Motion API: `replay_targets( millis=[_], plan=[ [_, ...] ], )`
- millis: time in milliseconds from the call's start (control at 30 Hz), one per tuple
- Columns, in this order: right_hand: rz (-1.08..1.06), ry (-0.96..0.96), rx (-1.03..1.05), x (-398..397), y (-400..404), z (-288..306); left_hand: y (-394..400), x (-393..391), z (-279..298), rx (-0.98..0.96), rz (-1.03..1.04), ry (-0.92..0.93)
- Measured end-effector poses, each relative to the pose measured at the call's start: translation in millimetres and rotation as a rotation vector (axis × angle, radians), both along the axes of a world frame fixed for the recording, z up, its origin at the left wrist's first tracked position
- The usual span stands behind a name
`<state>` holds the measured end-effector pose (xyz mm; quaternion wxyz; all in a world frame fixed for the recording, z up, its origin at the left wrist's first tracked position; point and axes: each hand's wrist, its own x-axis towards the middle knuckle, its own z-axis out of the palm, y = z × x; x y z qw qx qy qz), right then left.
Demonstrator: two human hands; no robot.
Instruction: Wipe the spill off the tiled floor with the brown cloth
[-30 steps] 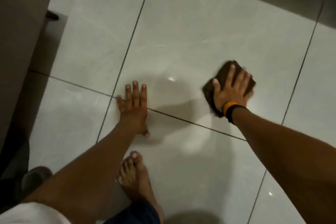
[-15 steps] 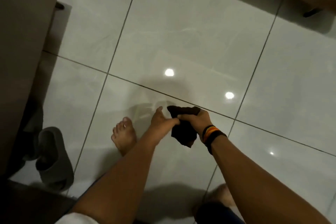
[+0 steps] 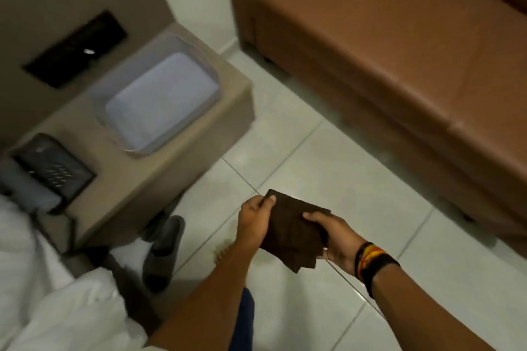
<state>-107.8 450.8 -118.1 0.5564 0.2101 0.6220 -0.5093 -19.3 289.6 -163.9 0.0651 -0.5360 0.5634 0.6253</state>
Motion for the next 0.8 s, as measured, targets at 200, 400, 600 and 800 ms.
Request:
replay_targets(
  millis=[200,400,600,800],
  plan=[
    [0.259,0.157,0.008,-25.5,-160.3,26.4,-136.3,9.0,23.1,-0.353,0.185,0.027],
    [0.185,0.443,-0.068,-49.0,-358.2,20.5,-301.8,-5.7,24.9,-0.458,0.472,0.107],
    [0.246,0.577,-0.021,-85.5,-471.6,5.8,-387.4,-32.2,20.8,-0.191,0.451,0.123],
    [0.253,0.634,-0.016,-84.9,-441.0,29.7,-347.8,-41.7,23.6,-0.472,0.274,-0.072]
  ],
)
